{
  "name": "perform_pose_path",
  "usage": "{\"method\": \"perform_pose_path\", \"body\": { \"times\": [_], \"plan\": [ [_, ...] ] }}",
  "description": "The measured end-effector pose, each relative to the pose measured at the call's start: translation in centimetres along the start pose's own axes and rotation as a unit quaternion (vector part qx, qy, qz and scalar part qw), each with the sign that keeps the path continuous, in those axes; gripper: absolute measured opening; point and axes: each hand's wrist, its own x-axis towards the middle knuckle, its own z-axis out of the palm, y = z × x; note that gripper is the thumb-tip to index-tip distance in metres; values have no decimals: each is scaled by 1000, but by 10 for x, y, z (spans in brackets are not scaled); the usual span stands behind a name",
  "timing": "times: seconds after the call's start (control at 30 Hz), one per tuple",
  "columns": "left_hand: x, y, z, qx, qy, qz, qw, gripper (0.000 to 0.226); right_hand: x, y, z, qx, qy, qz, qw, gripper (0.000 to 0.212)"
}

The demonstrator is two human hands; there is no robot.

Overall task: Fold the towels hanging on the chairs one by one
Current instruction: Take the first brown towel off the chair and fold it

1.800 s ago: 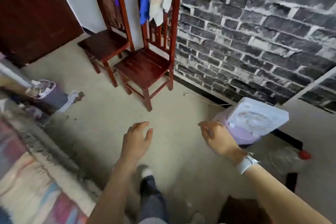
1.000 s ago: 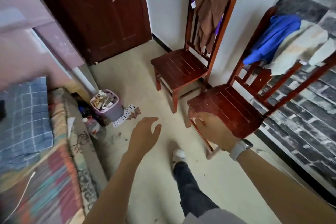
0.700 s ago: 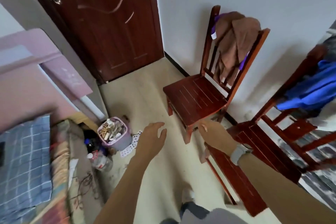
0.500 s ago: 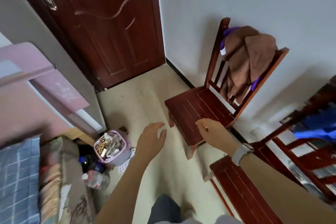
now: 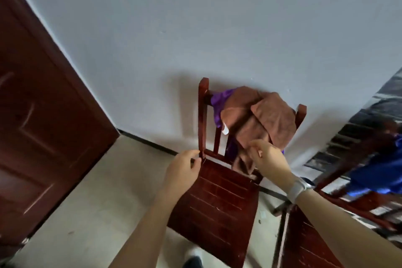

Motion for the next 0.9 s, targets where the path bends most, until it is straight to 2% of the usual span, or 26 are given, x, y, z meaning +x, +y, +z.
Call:
{"method": "perform_pose_path", "body": {
  "times": [0.13, 0.23, 0.3, 0.37, 0.43, 0.53, 0.63, 0.67, 0.73, 0.83, 0.87, 0.9],
  "plan": [
    [97, 19, -8, 33, -12, 122, 992, 30, 58, -4, -26, -81, 121, 90, 985, 35],
    [151, 47, 1, 69, 8, 216, 974, 31, 87, 5, -39, -144, 106, 161, 971, 58],
    [179, 65, 12, 139, 31, 263, 954, 40, 98, 12, -39, -160, 96, 178, 966, 61],
    [197, 78, 20, 201, 24, 275, 940, 50, 104, 18, -37, -156, 100, 187, 965, 55],
    [210, 83, 28, 239, 5, 272, 932, 50, 106, 21, -35, -131, 128, 187, 965, 45],
    [218, 83, 31, 226, 19, 289, 930, 27, 108, 24, -33, -104, 197, 165, 961, 25],
    [223, 82, 30, 169, 42, 298, 939, 11, 110, 24, -42, -34, 249, 202, 947, 18],
    [224, 82, 30, 153, 43, 292, 943, 9, 109, 21, -49, 20, 273, 227, 934, 18],
    [223, 83, 28, 130, 52, 295, 945, 11, 111, 18, -70, 168, 336, 267, 887, 19],
    [218, 88, 27, 166, 6, 341, 925, 35, 107, 18, -116, 390, 440, 249, 770, 14],
    [218, 90, 28, 192, -19, 352, 916, 41, 102, 20, -131, 428, 479, 232, 730, 12],
    [218, 92, 29, 215, -36, 355, 909, 44, 96, 21, -144, 443, 506, 222, 706, 13]
  ]
}}
